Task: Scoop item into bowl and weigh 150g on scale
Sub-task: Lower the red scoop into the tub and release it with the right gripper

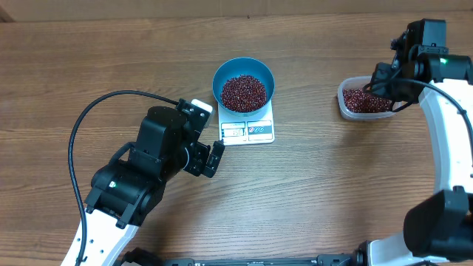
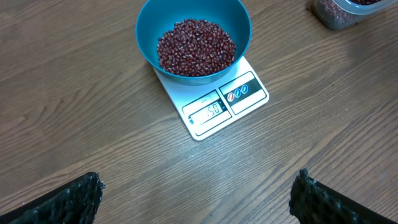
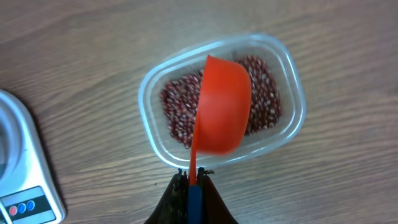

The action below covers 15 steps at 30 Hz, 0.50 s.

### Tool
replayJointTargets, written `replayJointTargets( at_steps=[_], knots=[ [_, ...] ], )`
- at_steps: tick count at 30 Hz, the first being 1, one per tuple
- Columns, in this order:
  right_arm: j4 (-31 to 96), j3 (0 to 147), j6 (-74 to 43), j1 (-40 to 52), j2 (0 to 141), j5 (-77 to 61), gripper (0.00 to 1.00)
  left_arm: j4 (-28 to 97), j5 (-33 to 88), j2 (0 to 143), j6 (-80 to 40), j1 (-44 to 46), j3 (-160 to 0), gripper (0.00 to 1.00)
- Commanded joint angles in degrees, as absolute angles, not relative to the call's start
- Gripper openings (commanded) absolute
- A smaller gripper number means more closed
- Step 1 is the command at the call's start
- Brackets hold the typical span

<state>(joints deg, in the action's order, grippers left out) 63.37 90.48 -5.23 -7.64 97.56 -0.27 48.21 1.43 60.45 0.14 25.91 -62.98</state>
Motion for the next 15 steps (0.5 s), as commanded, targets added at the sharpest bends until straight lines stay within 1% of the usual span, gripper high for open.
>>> replayJointTargets(
  at_steps=[1,9,12,15],
  knots=[
    [63.66,89.95,-7.46,-10.0,99.35,-2.52,0.08,48.07,1.06,60.73,-0.19,26.28,-62.78,0.99],
    [63.79,89.93,-7.46,-13.21,101.23,-6.22,0.09,48.07,1.06,60.73,-0.19,26.28,-62.78,1.0],
    [63.66,89.93,-7.46,-13.26,102.43,-8.71,0.06,48.07,1.06,60.73,-0.19,26.28,-62.78,1.0],
    [63.46,89.93,-7.49,-13.26,103.28,-9.78,0.06,48.07,1.06,60.73,-0.19,26.28,-62.78,0.99]
  ],
)
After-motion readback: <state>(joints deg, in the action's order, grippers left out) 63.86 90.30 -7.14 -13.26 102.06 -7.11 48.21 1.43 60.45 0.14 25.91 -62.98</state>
